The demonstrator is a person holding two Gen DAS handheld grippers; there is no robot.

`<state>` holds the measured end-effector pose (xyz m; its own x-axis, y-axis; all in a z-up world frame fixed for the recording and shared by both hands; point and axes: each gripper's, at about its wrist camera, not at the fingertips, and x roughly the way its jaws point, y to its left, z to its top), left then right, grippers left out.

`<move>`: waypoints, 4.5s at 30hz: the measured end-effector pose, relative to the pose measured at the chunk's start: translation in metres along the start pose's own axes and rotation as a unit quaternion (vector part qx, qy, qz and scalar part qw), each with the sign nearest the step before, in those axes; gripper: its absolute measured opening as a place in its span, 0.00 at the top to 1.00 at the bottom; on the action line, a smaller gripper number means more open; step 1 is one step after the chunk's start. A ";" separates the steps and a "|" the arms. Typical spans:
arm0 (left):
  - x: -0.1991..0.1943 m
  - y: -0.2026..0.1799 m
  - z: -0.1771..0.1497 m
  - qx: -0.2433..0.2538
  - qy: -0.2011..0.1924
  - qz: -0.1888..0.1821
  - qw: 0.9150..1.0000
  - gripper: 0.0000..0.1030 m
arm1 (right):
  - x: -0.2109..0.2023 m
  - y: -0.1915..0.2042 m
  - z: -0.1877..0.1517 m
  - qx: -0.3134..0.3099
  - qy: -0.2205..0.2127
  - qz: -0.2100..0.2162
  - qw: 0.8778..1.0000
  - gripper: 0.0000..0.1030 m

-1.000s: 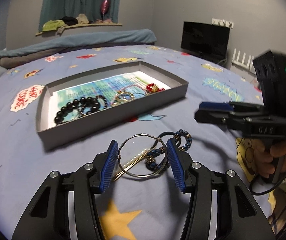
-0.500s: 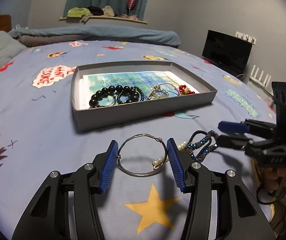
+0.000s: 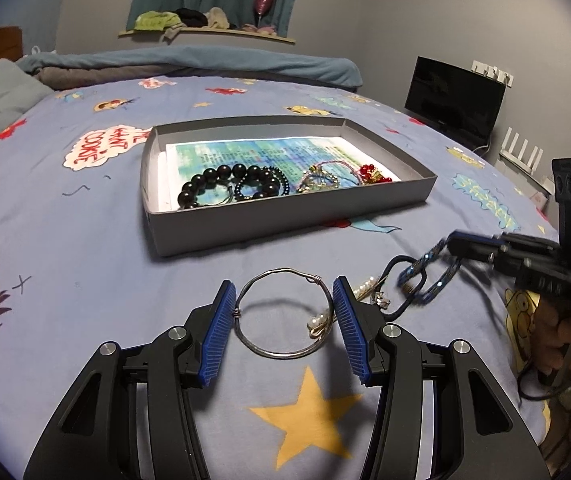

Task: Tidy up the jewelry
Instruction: 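Grasp the blue beaded bracelet with the right tool while the left grasps the silver hoop, then carry the blue bracelet into the grey box with the right tool while the left drops the hoop there, then grasp the pearl hairpin with the left tool while the right grasps the black hair tie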

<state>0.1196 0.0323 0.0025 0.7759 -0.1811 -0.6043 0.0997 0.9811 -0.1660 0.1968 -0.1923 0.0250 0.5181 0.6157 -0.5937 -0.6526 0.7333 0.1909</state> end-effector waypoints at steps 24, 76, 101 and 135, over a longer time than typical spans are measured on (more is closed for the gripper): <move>0.004 -0.003 -0.002 0.009 0.008 0.008 1.000 0.50 | 0.026 -0.018 -0.002 0.029 0.051 0.035 0.998 0.92; 0.040 0.034 0.105 0.008 -0.062 0.025 0.998 0.50 | 0.040 0.016 0.113 -0.058 -0.107 0.020 0.992 0.93; 0.101 0.068 0.108 -0.042 0.019 0.030 0.998 0.50 | 0.113 -0.021 0.118 -0.008 -0.024 -0.014 1.000 0.93; 0.014 0.048 0.068 -0.033 -0.055 0.035 0.997 0.13 | 0.034 0.007 0.066 -0.021 -0.097 0.000 0.995 0.37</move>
<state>0.1779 0.0818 0.0389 0.8436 -0.1005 -0.5276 0.0052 0.9838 -0.1790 0.2464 -0.1474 0.0572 0.6116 0.6633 -0.4311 -0.6736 0.7225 0.1560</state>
